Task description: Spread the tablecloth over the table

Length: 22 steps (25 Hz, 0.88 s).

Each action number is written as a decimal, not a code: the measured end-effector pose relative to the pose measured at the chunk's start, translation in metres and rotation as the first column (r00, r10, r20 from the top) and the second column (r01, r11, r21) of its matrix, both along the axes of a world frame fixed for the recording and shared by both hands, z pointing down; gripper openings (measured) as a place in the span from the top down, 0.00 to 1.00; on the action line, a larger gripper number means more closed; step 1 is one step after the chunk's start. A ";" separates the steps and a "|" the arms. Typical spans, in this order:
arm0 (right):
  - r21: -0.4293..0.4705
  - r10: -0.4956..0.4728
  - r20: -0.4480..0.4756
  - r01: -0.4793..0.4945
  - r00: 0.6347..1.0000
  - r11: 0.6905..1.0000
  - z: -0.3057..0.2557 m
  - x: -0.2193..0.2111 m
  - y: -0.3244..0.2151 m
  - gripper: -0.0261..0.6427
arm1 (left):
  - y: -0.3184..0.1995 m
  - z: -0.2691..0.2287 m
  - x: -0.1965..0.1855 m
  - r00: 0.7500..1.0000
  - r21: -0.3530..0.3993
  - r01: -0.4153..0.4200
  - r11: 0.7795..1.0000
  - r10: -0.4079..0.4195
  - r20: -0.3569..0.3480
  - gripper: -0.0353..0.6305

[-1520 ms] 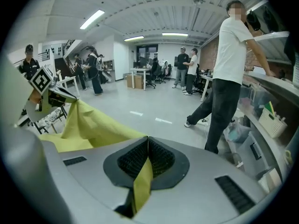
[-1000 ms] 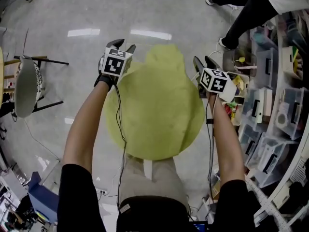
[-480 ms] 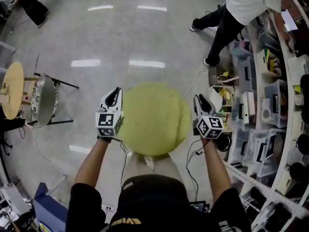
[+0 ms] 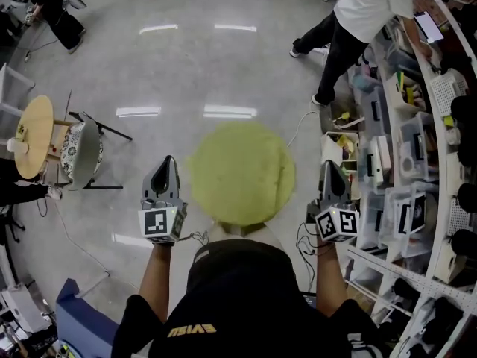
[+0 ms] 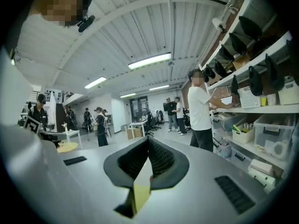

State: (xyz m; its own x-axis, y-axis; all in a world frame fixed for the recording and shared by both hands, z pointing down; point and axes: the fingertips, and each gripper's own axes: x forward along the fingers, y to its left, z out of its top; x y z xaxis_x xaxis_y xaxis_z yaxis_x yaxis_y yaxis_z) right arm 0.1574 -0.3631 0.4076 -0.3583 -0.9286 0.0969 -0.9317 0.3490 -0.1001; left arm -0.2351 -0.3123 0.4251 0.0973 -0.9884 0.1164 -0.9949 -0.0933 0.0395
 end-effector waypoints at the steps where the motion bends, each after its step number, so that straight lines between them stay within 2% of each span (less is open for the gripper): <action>1: 0.007 0.011 0.008 -0.011 1.000 1.000 -0.005 0.003 0.007 0.96 | 0.006 -0.006 -0.002 1.000 0.008 0.008 1.000 -0.008 -0.002 0.92; 9: 0.039 0.044 0.018 -0.044 0.999 0.998 -0.024 0.012 0.034 0.96 | 0.027 -0.021 0.012 0.998 0.018 -0.039 0.999 0.038 0.041 0.92; 16: 0.058 0.038 -0.007 -0.038 0.999 0.998 -0.029 0.015 0.043 0.96 | 0.030 -0.032 0.024 0.998 0.053 -0.047 0.998 0.044 0.054 0.92; 22: 0.060 0.046 0.001 -0.046 0.999 0.997 -0.031 0.022 0.056 0.96 | 0.042 -0.035 0.026 0.998 0.053 -0.041 0.998 0.038 0.056 0.92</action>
